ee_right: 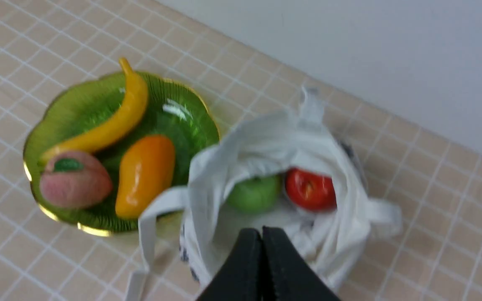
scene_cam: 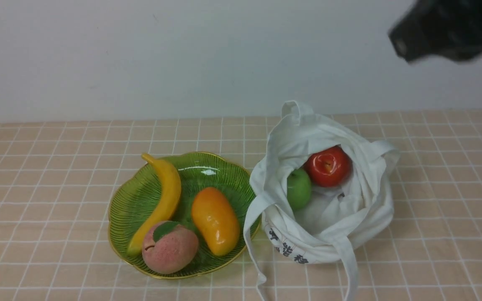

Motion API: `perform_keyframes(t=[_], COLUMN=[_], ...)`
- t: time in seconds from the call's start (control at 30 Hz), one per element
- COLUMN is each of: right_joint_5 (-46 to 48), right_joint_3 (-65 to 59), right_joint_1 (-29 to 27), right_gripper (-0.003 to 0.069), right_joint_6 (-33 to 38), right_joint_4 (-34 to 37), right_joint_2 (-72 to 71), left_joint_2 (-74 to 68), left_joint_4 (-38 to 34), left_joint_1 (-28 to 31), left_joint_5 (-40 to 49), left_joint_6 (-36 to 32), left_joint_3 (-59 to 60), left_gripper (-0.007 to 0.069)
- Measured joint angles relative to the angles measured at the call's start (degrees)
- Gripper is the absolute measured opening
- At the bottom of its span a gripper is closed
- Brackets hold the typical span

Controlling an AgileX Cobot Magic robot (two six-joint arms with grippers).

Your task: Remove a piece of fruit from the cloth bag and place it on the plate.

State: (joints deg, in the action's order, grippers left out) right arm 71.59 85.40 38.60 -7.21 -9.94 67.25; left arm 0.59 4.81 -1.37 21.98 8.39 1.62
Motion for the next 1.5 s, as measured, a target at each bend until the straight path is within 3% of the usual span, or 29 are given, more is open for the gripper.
perform_keyframes(t=[0.17, 0.3, 0.53, 1.37, 1.5], right_joint_5=[-13.2, -33.9, -53.2, -55.1, -55.3], right_joint_3=[-22.9, -45.7, -63.5, -65.5, -66.7], right_joint_1=[0.0, 0.0, 0.0, 0.0, -0.8], right_gripper=[-0.0014, -0.0014, -0.0014, -0.0015, -0.0015], right_joint_6=[-4.2, -6.2, -6.5, -6.5, -2.0], right_joint_4=[-1.5, -1.5, -1.5, -1.5, 2.9], right_joint_2=[-18.2, -35.9, -44.7, -44.8, -46.4], left_joint_2=[0.0, 0.0, 0.0, 0.0, 0.0], left_joint_4=[0.0, 0.0, 0.0, 0.0, 0.0], left_joint_1=[0.0, 0.0, 0.0, 0.0, 0.0], left_joint_5=[0.0, 0.0, 0.0, 0.0, 0.0], left_joint_6=[0.0, 0.0, 0.0, 0.0, 0.0], left_joint_3=[0.0, 0.0, 0.0, 0.0, 0.0], left_gripper=[-0.0008, -0.0008, -0.0008, -0.0008, -0.0008])
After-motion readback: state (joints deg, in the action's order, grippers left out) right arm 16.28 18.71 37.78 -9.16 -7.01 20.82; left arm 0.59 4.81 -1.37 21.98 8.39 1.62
